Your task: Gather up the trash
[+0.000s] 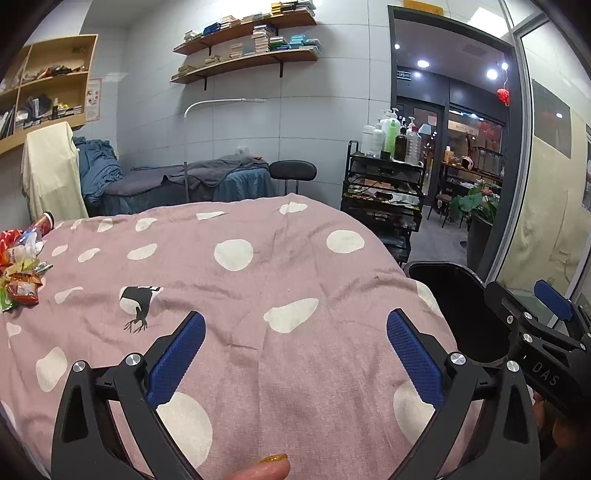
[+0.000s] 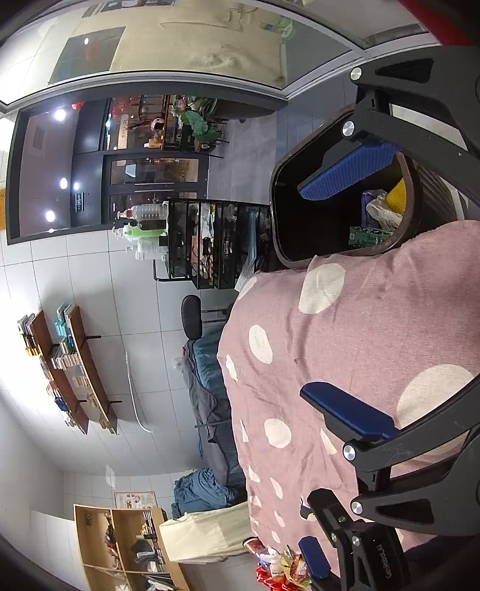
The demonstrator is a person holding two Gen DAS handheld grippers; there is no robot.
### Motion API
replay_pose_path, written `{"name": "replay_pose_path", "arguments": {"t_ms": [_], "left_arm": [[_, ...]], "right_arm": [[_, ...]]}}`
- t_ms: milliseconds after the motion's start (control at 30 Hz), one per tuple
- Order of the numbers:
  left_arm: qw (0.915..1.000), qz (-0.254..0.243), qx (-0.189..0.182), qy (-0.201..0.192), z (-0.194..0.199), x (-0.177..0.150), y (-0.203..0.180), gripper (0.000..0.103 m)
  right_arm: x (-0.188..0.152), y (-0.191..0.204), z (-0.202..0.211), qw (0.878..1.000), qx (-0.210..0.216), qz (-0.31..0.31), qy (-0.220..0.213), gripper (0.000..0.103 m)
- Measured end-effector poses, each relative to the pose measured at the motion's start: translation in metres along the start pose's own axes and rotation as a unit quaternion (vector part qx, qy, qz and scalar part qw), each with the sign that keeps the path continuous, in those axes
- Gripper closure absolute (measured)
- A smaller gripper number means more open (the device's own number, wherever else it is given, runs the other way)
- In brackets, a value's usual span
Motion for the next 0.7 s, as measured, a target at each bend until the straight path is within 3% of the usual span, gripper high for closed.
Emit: {"name": "replay_pose_path", "arguments": {"t_ms": [700], "left_arm": [[1.0, -0.001, 0.001, -0.005, 0.0019, -0.0015, -0.0054, 0.005]], "right_arm": [[-0.0029, -0.0075, 0.0003, 1.0, -0.002, -0.004, 0.005, 0.006]]}}
Point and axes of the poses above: each gripper's, at about its wrist camera, not at the fingertips, and z roughly against the way its jaws point, y to its left, x to its top, the point moved 7 cm from there along -z, roughly the way its jaws point, and after that the axes turned 6 degrees about -y, right-handed, at the moved point
